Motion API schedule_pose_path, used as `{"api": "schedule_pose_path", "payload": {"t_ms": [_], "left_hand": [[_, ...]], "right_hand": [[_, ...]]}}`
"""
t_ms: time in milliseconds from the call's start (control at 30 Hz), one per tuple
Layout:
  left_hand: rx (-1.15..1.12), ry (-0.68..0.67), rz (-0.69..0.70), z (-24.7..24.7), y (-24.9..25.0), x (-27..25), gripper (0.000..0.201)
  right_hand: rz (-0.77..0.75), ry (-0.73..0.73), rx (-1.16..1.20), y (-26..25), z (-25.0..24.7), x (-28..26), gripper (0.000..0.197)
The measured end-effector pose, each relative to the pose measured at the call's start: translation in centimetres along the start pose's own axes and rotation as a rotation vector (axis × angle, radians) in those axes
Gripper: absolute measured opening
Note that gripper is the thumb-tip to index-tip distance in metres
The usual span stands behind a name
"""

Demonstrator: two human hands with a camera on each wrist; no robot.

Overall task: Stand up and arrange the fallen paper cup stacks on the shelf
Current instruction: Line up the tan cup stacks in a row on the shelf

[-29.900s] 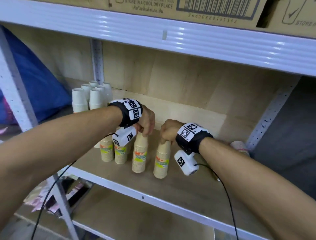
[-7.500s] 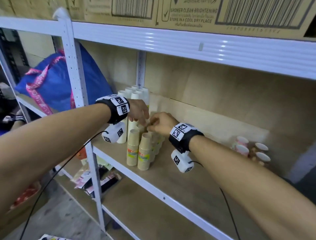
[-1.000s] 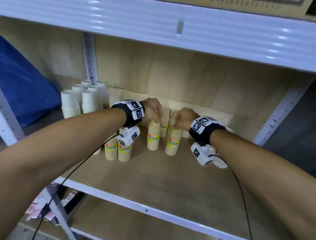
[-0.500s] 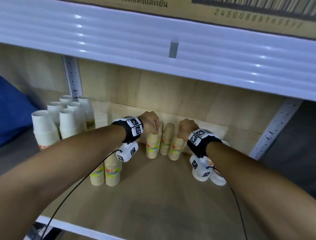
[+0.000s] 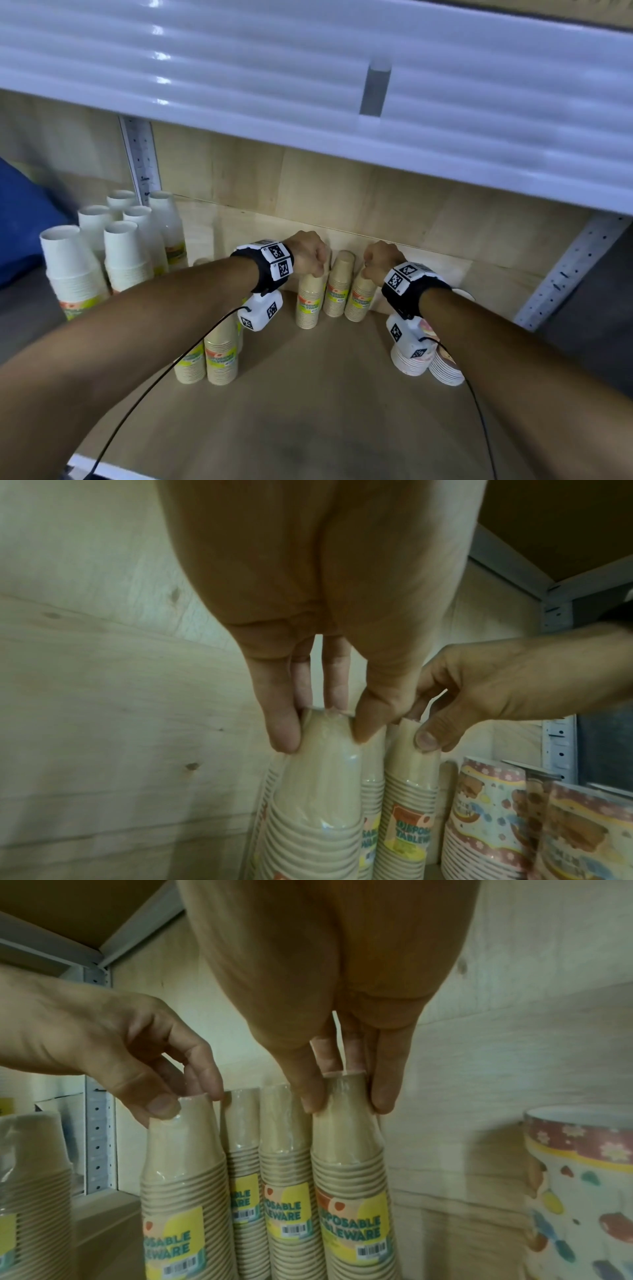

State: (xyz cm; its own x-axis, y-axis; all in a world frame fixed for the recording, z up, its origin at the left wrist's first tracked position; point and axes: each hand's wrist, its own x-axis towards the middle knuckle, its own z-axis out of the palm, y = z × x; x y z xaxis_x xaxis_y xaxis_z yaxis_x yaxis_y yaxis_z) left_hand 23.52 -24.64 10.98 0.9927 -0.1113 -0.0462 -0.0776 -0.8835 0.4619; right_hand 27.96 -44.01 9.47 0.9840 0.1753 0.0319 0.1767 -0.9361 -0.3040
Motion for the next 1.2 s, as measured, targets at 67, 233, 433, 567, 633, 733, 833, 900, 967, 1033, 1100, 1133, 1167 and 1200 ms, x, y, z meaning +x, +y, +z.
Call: {"api": "schedule_pose_path", "payload": {"t_ms": [67, 233, 433, 567, 633, 733, 833, 900, 967, 1033, 1100, 1133, 1167, 1200], "left_hand": [[-0.005, -0.004, 0.004, 0.0, 0.0, 0.2, 0.028], [-0.015, -0.002, -0.005, 0.1, -0.2, 0.6, 0.029], [-0.007, -0.001, -0.019, 0.2, -0.2, 0.6, 0.028], [-0.002, 0.005, -0.011, 0.1, -0.1, 0.5, 0.032], [-0.002, 0.011, -0.002, 0.1, -0.1, 0.3, 0.033], [0.005, 0.034, 0.015, -0.3, 0.1, -0.4, 0.037], [0.025, 0.059, 0.022, -1.3, 0.2, -1.3, 0.040], [0.046, 0.064, 0.007, -2.4, 0.2, -2.2, 0.043], [0.053, 0.080, -0.022, -3.5, -0.1, -3.3, 0.041], [0.058, 0.099, -0.038, -4.7, -0.4, -4.5, 0.040], [0.068, 0.106, -0.058, -5.9, -0.9, -6.1, 0.039], [0.075, 0.110, -0.072, -6.5, -1.2, -7.0, 0.039], [0.080, 0.114, -0.087, -7.0, -1.6, -7.9, 0.038], [0.084, 0.118, -0.103, -7.5, -2.0, -8.9, 0.037]], "right_hand": [[-0.006, 0.002, 0.004, 0.2, 0.2, 0.2, 0.029], [-0.025, 0.025, 0.013, 0.3, 0.4, 0.7, 0.025], [-0.044, 0.041, -0.006, 0.5, 0.2, 0.4, 0.026], [-0.031, 0.076, -0.043, 0.5, -0.7, 0.0, 0.014], [-0.015, 0.084, -0.047, 0.5, -1.1, -0.4, 0.029], [-0.018, 0.095, -0.042, 0.2, -1.5, -1.3, 0.036], [-0.043, 0.089, -0.051, -0.9, -1.8, -2.3, 0.038], [-0.060, 0.087, -0.051, -2.0, -2.1, -3.0, 0.040], [-0.098, 0.101, -0.036, -3.2, -2.2, -3.8, 0.040], [-0.140, 0.114, -0.026, -4.5, -2.2, -4.5, 0.038], [-0.175, 0.115, -0.026, -6.1, -2.2, -5.3, 0.037], [-0.192, 0.113, -0.023, -7.0, -2.1, -5.8, 0.037], [-0.213, 0.111, -0.018, -8.0, -1.9, -6.3, 0.037], [-0.237, 0.108, -0.018, -8.9, -1.7, -6.8, 0.037]]}}
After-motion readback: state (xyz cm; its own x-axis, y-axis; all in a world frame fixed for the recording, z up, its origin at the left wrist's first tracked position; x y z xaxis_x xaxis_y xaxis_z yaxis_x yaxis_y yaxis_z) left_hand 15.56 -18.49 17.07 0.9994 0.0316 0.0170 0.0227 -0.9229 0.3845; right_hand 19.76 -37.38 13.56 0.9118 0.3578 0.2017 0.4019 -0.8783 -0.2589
